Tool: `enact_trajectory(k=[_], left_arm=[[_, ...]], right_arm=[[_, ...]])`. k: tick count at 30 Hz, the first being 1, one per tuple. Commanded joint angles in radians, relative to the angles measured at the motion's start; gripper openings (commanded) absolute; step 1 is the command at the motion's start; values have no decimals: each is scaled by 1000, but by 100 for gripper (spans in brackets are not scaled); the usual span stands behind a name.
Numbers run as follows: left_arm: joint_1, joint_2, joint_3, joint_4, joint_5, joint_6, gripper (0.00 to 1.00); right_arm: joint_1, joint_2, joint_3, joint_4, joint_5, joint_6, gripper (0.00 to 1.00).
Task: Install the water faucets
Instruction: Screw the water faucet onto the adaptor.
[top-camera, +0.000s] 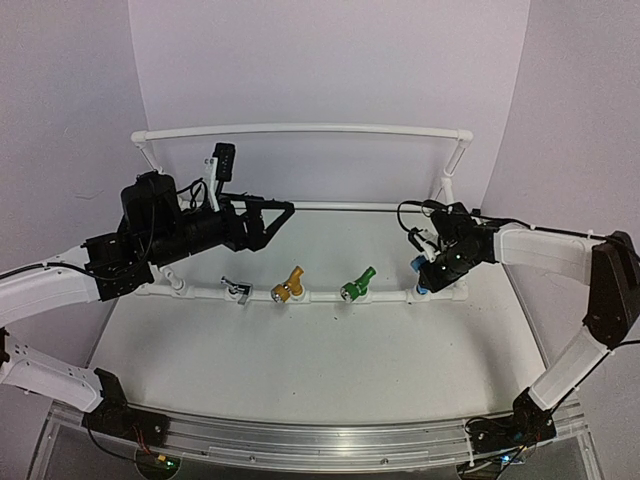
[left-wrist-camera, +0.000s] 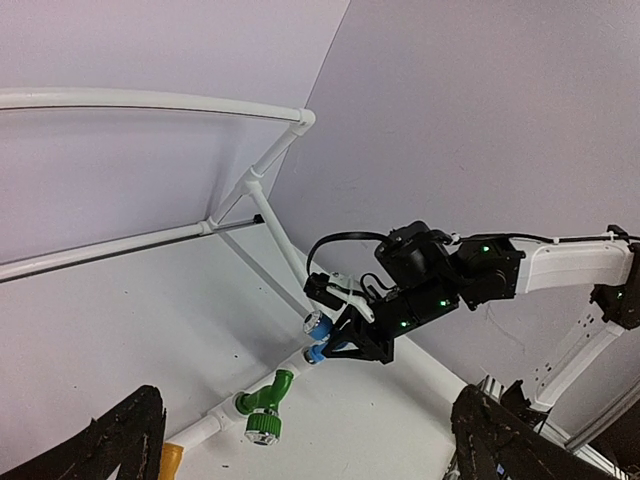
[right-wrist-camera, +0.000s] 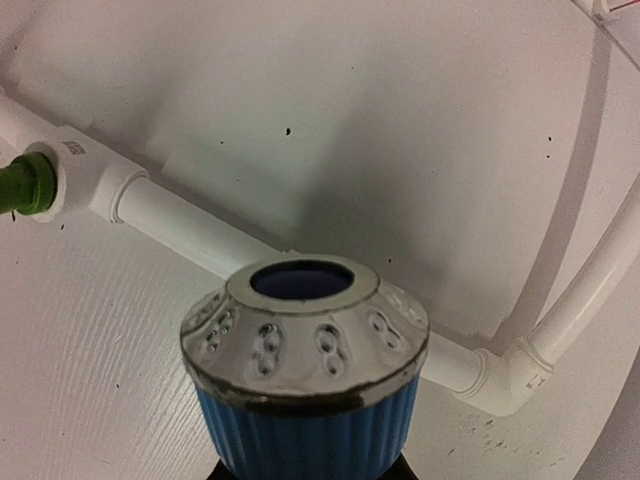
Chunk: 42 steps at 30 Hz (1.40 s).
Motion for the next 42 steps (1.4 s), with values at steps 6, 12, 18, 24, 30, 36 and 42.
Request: enact_trajectory(k=[6,12,18,24,30,36,42], left_arm=[[6,-27,16,14,-30,-2,100],[6,-23,18,14,-35,-3,100],[6,-18,18,19,-41,-6,100],[6,-14,18,23,-41,-8,100],[6,-19,14,22,-40,-8,100],[6,-22,8,24,-41,-9,100],[7,-23,7,26,-41,-11,100]], right_arm=[[-3,57,17,-89,24,272,0],[-2,53,-5,-87,2,399,0],[-3,29,-6,-95,-16,503,0],[-3,23,2,-106,-55,545,0],[-3,8,11,-113,-44,547,14],[-3,-13,13,-113,-28,543,21],[-3,-16,20,-114,-16,536,22]])
